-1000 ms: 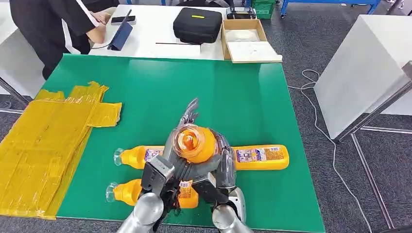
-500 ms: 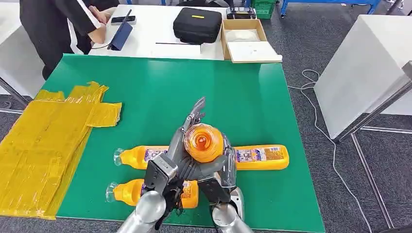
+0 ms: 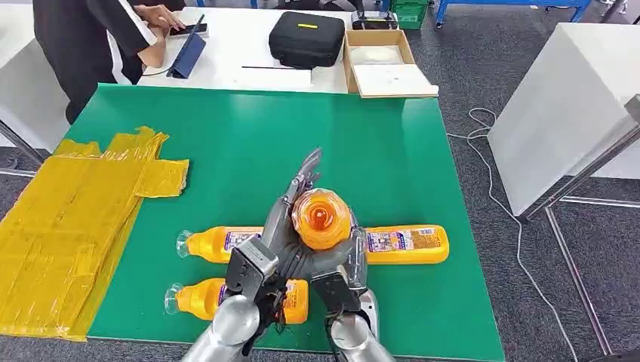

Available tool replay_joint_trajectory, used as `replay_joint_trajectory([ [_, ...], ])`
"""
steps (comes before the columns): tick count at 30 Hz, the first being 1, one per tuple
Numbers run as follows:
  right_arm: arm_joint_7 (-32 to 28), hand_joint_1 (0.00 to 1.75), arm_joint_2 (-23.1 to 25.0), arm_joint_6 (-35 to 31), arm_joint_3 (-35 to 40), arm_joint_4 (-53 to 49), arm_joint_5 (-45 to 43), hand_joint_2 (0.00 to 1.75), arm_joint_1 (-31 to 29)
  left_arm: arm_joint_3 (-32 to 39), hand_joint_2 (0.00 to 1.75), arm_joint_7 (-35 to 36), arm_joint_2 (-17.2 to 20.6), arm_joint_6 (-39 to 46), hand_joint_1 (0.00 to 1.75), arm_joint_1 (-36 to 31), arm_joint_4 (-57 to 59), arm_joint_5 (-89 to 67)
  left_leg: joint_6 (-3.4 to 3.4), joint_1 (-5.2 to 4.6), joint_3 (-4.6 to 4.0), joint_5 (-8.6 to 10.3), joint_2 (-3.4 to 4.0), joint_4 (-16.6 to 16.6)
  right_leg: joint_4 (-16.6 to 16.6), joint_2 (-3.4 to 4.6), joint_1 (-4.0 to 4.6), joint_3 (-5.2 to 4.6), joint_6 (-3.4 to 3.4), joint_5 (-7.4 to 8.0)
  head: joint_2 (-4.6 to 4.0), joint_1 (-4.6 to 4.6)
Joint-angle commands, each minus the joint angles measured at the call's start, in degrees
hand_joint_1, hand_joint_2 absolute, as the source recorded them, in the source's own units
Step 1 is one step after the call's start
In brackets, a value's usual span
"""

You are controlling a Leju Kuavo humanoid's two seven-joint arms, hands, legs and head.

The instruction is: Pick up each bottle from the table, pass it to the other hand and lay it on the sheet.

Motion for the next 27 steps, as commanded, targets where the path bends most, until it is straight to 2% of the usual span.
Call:
replay_joint_trajectory([
  [1,0.02,1.75,-1.59,0.53,-0.05,-2.54,-0.89,1.75,-1.79,-1.15,1.75,-0.17,-0.27,1.50,0.00,-0.31,4.05,-0.99,-0.15,-0.01,0.13,-0.02,-0.06,-0.02,-0.02,-0.08,-0.02,0.15,-0.01,-0.03,0.00,-0.02],
  [8,0.02,1.75,-2.59,-1.05,0.51,-6.94,-1.97,1.75,-0.07,-0.46,1.75,-0.41,-0.07,4.89,0.00,0.34,3.18,-3.01,-0.11,0.01,0.08,-0.01,-0.04,-0.02,-0.03,-0.06,0.00,0.10,-0.01,-0.01,0.00,0.00],
  [16,0.02,1.75,-5.12,-6.04,3.80,-14.62,-1.91,1.75,2.44,1.29,1.75,-0.83,0.73,7.78,0.00,1.23,1.31,-3.92,-0.19,-0.01,0.21,-0.08,0.04,-0.04,-0.03,0.01,-0.02,0.21,-0.02,-0.05,0.00,-0.02],
  [18,0.02,1.75,-5.32,-7.65,4.25,-15.09,-0.42,1.75,2.67,1.74,1.75,-0.86,0.78,8.09,0.00,1.42,1.51,-3.71,-0.17,0.00,0.18,-0.07,0.06,-0.03,-0.03,0.05,-0.01,0.18,-0.02,-0.03,0.00,-0.02],
  [27,0.02,1.75,-5.36,-7.59,4.48,-14.32,-0.99,1.75,2.59,2.45,1.75,-1.34,0.54,8.45,0.00,1.23,3.87,-2.93,-0.17,0.01,0.23,-0.03,0.03,-0.10,-0.11,0.02,0.00,0.24,-0.03,0.00,0.00,-0.04],
])
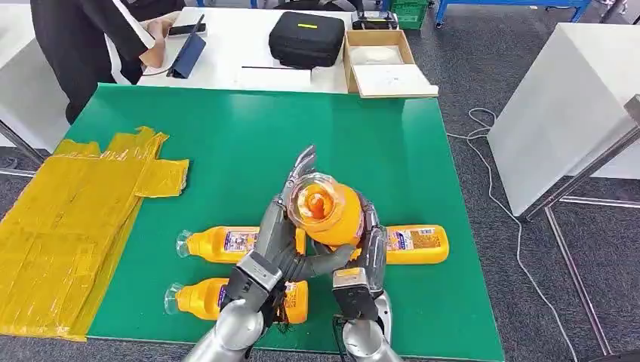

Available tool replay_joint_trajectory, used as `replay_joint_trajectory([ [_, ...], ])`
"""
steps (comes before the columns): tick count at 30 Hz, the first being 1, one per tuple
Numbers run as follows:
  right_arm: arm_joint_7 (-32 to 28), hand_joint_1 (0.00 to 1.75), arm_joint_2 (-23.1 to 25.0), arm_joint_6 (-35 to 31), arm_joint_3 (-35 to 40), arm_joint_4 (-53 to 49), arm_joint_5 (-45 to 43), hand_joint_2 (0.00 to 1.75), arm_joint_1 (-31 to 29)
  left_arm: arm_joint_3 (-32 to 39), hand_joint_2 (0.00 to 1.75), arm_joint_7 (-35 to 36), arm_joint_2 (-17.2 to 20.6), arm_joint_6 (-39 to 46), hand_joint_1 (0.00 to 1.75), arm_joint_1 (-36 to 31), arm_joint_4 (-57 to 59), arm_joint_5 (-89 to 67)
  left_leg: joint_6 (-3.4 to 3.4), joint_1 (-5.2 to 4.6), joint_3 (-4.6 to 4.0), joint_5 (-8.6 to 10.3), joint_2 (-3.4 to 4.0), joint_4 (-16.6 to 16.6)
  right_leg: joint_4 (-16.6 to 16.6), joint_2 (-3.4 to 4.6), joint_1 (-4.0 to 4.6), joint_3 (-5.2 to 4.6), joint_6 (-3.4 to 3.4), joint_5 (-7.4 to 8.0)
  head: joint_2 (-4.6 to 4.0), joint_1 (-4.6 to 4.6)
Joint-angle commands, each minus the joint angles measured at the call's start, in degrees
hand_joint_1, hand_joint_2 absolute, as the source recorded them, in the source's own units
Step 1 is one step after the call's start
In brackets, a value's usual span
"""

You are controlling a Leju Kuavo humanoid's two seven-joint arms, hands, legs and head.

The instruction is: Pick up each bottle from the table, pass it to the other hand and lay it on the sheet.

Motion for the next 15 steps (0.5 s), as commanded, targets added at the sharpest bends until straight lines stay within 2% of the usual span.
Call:
replay_joint_trajectory([
  [1,-0.44,1.75,-2.47,-2.50,2.91,-1.51,-0.40,1.75,-0.98,2.56,1.75,0.17,0.52,0.54,0.00,0.76,4.39,0.64,-0.14,0.00,0.21,-0.01,-0.02,-0.10,-0.09,-0.05,-0.01,0.21,-0.02,-0.02,0.00,0.02],
  [15,-0.44,1.75,-2.23,-1.83,3.52,0.68,-1.53,1.75,-2.16,3.41,1.75,-0.50,0.32,0.27,0.00,0.52,6.46,1.54,-0.18,0.00,0.24,-0.03,0.06,-0.07,-0.07,0.03,-0.01,0.22,-0.03,-0.01,0.00,0.00],
])
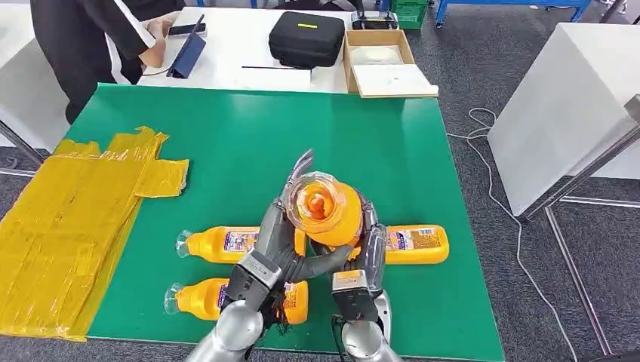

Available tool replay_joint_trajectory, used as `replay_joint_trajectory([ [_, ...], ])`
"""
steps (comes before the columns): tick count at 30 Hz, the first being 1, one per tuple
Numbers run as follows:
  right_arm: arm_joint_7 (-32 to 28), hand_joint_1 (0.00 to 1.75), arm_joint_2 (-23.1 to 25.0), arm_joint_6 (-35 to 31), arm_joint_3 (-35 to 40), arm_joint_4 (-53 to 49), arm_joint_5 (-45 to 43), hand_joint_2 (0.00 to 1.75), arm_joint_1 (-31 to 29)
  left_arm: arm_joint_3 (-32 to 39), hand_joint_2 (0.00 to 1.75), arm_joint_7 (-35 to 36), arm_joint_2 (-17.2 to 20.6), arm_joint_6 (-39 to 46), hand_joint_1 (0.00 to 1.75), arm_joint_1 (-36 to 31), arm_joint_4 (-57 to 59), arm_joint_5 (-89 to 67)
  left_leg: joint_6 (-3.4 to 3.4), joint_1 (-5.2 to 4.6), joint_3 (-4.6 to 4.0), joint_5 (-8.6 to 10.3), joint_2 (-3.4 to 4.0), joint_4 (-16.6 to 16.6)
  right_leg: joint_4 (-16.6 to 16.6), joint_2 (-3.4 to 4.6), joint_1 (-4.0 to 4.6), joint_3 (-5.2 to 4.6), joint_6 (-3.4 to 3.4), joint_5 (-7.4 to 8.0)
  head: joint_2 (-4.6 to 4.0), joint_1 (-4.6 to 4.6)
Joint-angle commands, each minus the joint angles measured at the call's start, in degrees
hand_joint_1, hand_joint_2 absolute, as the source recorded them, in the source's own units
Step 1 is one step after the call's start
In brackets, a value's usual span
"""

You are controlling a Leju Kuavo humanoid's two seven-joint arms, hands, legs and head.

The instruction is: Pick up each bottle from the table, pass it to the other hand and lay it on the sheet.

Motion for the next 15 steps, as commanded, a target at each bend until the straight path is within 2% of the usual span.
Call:
replay_joint_trajectory([
  [1,-0.44,1.75,-1.75,-1.61,2.74,2.31,-0.66,1.75,-2.32,3.13,1.75,-0.30,0.30,0.17,0.00,0.19,5.30,1.08,-0.13,0.02,0.18,-0.01,0.05,-0.07,-0.09,0.03,0.01,0.16,-0.02,0.02,0.00,0.00],
  [15,-0.28,1.75,0.99,-1.02,4.05,16.37,3.59,1.75,-5.79,3.12,1.75,-0.35,-0.21,-2.49,0.00,-0.38,4.52,2.84,-0.17,0.01,0.24,-0.02,0.01,-0.09,-0.08,-0.01,0.00,0.22,-0.03,-0.01,0.00,0.00],
])
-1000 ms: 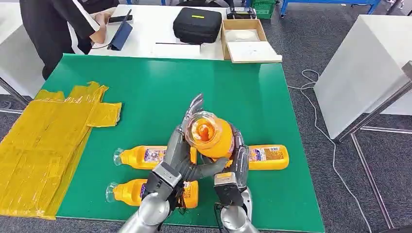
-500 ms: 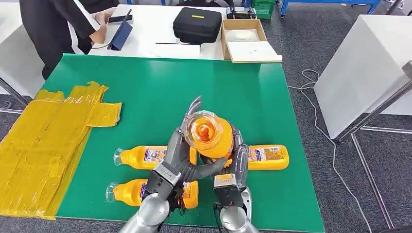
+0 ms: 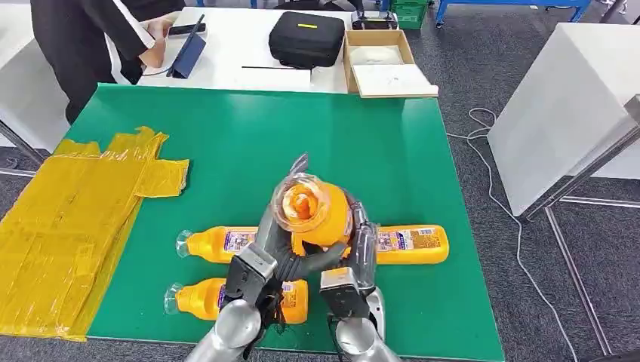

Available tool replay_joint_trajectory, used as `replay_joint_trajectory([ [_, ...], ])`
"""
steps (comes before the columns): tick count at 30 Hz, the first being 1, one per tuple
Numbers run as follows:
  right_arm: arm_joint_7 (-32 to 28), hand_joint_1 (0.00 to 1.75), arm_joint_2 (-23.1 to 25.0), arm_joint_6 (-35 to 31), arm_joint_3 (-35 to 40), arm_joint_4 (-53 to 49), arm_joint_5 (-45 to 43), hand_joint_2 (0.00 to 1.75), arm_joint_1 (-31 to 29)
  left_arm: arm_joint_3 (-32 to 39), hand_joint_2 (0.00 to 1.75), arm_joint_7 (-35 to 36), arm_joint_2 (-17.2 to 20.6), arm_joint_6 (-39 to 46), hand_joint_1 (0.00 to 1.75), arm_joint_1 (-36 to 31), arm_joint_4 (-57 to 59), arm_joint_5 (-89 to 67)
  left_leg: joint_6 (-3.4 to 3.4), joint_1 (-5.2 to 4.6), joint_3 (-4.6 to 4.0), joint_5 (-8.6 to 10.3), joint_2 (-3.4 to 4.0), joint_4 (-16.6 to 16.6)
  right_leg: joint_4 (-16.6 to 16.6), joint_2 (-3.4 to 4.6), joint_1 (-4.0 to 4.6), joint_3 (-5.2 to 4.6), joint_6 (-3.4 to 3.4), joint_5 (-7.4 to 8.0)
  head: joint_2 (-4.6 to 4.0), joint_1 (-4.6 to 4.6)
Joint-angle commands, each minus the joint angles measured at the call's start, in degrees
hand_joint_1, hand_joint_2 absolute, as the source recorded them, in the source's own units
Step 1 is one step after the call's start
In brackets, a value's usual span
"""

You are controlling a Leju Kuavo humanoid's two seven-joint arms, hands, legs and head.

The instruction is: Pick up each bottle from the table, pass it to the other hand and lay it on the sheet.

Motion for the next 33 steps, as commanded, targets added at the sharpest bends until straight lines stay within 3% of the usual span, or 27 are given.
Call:
replay_joint_trajectory([
  [1,0.06,1.75,0.15,-1.50,2.65,11.21,2.10,1.75,-3.58,1.67,1.75,0.40,-0.20,-1.20,0.00,-0.99,3.07,0.55,-0.12,0.02,0.16,-0.01,-0.01,-0.07,-0.07,-0.03,0.01,0.16,-0.02,0.00,0.00,0.00],
  [11,4.73,1.75,-0.14,0.30,3.32,13.91,9.43,1.75,-3.45,1.56,1.75,0.64,-0.30,-2.41,0.00,-2.07,4.06,1.10,-0.14,0.02,0.17,-0.01,-0.05,-0.05,-0.07,-0.08,0.01,0.16,-0.02,-0.02,0.00,0.00],
  [24,5.65,1.75,0.06,0.79,2.71,14.55,11.06,1.75,-3.03,1.58,1.75,0.67,-0.42,-2.72,0.03,-2.25,4.17,1.36,-0.17,0.03,0.20,-0.02,-0.14,-0.03,-0.06,-0.17,0.02,0.21,-0.03,-0.06,0.00,0.00],
  [25,5.39,1.75,0.12,0.89,2.40,14.36,10.94,1.75,-2.93,1.44,1.75,0.74,-0.40,-3.02,1.47,-2.30,4.32,1.42,-0.11,0.02,0.12,0.01,-0.10,-0.04,-0.06,-0.12,0.01,0.11,-0.02,-0.02,0.00,0.00],
  [26,5.27,1.75,0.14,0.94,2.29,14.19,10.89,1.75,-2.86,1.34,1.75,0.81,-0.39,-3.22,1.75,-2.34,4.44,1.42,-0.15,0.02,0.18,-0.01,-0.14,-0.04,-0.06,-0.16,0.02,0.19,-0.02,-0.05,0.00,0.00],
  [33,5.11,1.75,-0.07,0.44,1.31,12.00,10.43,1.75,-2.14,0.72,1.75,0.99,-0.50,-4.37,1.75,-2.82,5.29,1.73,-0.12,0.04,0.11,-0.01,-0.15,-0.01,-0.05,-0.17,0.03,0.12,-0.02,-0.04,0.00,0.00],
])
